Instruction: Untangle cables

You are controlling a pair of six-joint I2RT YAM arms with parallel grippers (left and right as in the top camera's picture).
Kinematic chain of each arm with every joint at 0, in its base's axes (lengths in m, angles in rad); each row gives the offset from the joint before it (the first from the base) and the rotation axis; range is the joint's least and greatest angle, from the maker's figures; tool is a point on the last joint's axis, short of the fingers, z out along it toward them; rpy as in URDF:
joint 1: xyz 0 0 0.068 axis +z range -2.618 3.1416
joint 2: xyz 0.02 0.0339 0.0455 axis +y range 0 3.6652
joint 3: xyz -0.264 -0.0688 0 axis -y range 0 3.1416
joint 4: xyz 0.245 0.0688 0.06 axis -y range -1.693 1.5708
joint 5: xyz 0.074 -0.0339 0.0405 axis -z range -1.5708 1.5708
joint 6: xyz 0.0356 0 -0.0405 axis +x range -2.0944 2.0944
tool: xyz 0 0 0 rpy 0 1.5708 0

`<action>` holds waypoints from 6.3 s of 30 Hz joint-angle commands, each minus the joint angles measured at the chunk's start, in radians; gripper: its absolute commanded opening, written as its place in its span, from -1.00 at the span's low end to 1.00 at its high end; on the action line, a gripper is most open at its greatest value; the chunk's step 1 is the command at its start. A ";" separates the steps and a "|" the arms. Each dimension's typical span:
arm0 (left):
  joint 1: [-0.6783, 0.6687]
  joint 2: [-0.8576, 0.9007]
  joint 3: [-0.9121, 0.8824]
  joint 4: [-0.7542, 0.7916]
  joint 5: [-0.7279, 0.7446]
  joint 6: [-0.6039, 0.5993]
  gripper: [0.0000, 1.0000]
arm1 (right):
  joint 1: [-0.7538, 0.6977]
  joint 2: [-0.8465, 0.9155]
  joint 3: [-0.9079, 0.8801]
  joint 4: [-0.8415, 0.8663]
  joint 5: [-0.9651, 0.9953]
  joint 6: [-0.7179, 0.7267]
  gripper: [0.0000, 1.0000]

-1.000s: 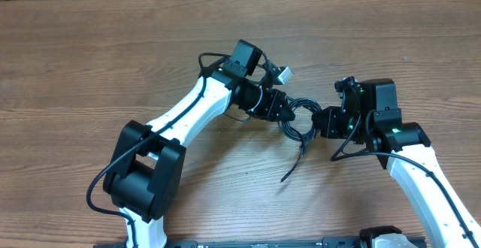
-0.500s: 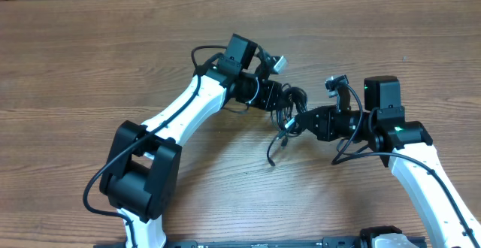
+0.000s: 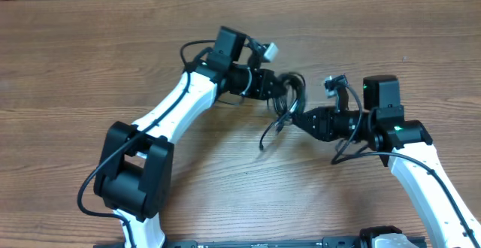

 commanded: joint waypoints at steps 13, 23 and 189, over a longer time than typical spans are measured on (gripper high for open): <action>0.002 -0.191 0.021 -0.275 -0.293 0.119 -0.92 | 0.009 -0.010 0.025 0.005 0.253 0.119 -0.49; -0.129 -0.266 0.021 -0.323 -0.521 0.087 -0.92 | 0.019 -0.010 0.089 0.016 0.190 -0.017 -0.34; -0.008 -0.312 0.023 -0.446 -0.475 0.254 -0.92 | 0.148 -0.044 0.186 -0.151 0.490 0.116 0.16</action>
